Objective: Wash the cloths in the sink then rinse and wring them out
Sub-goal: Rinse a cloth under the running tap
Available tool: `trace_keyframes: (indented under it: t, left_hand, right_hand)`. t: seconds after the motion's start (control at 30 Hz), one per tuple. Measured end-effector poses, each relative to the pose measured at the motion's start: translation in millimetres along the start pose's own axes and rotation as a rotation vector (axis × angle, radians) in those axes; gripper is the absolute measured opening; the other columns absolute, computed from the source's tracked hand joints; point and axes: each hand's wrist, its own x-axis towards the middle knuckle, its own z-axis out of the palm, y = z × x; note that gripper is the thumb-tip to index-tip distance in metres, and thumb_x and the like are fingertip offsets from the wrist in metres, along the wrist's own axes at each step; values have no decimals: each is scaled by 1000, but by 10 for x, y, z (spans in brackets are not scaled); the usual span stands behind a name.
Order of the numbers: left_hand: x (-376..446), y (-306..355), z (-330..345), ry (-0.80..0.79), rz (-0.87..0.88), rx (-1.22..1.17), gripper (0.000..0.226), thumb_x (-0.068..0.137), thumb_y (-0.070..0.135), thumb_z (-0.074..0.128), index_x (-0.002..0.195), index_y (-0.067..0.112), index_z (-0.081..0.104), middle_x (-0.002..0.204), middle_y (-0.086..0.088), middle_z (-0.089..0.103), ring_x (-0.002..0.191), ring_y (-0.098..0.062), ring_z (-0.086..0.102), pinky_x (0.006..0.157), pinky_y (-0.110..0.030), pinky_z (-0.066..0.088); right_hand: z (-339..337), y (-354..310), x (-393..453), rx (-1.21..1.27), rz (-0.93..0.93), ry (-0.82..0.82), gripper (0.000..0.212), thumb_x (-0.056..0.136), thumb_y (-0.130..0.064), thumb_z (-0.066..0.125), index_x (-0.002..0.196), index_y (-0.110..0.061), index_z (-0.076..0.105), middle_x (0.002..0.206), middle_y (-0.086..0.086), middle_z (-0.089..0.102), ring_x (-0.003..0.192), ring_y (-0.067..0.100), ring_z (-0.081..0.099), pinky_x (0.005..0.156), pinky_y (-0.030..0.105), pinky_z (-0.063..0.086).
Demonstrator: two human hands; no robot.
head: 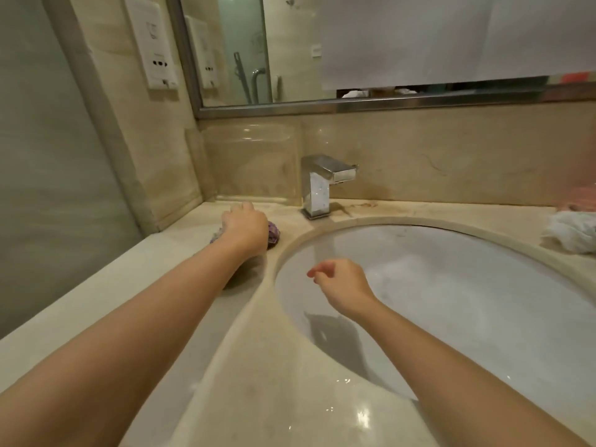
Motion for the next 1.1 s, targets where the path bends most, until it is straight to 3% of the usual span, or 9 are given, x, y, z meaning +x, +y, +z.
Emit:
trace_keyframes:
  t: [0.13, 0.23, 0.33, 0.43, 0.5, 0.63, 0.77, 0.97, 1.1]
  left_hand:
    - [46, 122, -51, 64, 20, -60, 35, 97, 26, 48, 127, 9, 55, 136, -18, 41, 127, -34, 37, 97, -37, 36]
    - [-53, 396, -145, 81, 39, -539, 35, 95, 27, 52, 119, 2, 51, 126, -21, 56, 117, -39, 52, 83, -35, 40]
    - [-52, 728, -165, 106, 31, -918, 33, 97, 26, 40, 117, 3, 51, 123, -22, 58, 112, -41, 53, 85, -37, 41]
    - [-44, 1073, -37, -147, -51, -1485, 43, 100, 30, 31, 117, 5, 61, 114, -19, 65, 103, -35, 61, 84, -35, 49]
    - [-18, 1215, 85, -351, -109, -1781, 42, 102, 31, 28, 99, 10, 65, 93, -12, 68, 82, -25, 65, 69, -28, 52]
    - [91, 1197, 187, -442, -219, -2066, 43, 103, 30, 29, 78, 10, 58, 59, -6, 61, 45, -16, 56, 39, -15, 41]
    - [173, 1147, 276, -453, -270, -2182, 41, 103, 31, 28, 89, 7, 59, 76, -11, 59, 61, -24, 54, 50, -28, 45]
    - [264, 1266, 301, -408, -245, -2131, 38, 101, 35, 36, 99, 8, 63, 87, -8, 64, 75, -26, 62, 77, -42, 49]
    - [290, 1283, 329, -417, -287, -2155, 40, 100, 31, 33, 86, 9, 63, 73, -10, 62, 65, -25, 56, 57, -29, 42]
  right_hand:
    - [-151, 78, 74, 96, 50, 96, 26, 94, -11, 49, 97, -19, 74, 100, 0, 70, 93, 17, 63, 78, 25, 46]
    - [-220, 162, 168, 179, 128, 207, 29, 95, -9, 46, 100, -18, 72, 105, 4, 70, 89, 18, 60, 72, 24, 41]
    - [-314, 246, 235, 296, 244, 380, 33, 94, -4, 42, 110, -17, 68, 112, 7, 67, 89, 19, 56, 73, 26, 41]
    - [-459, 320, 257, 363, 287, 557, 33, 96, -3, 42, 119, -16, 62, 110, 9, 64, 88, 21, 53, 73, 26, 38]
    - [-540, 336, 259, 280, 227, 616, 36, 97, -2, 40, 124, -15, 58, 113, 9, 63, 95, 24, 55, 74, 26, 36]
    - [-635, 255, 328, -117, 14, 513, 63, 91, 4, 41, 147, -25, 36, 134, 7, 50, 119, 25, 48, 89, 34, 43]
    - [-745, 53, 659, -735, -122, 440, 90, 89, 1, 50, 154, -35, 0, 133, 14, 40, 123, 30, 39, 98, 38, 36]
    - [-859, -87, 1119, -1105, -158, 502, 87, 92, -21, 55, 153, -29, -6, 139, 17, 33, 125, 32, 35, 98, 40, 32]
    - [-891, -33, 1299, -1129, -149, 535, 76, 97, -19, 44, 154, -29, -5, 129, 13, 45, 118, 29, 41, 95, 39, 32]
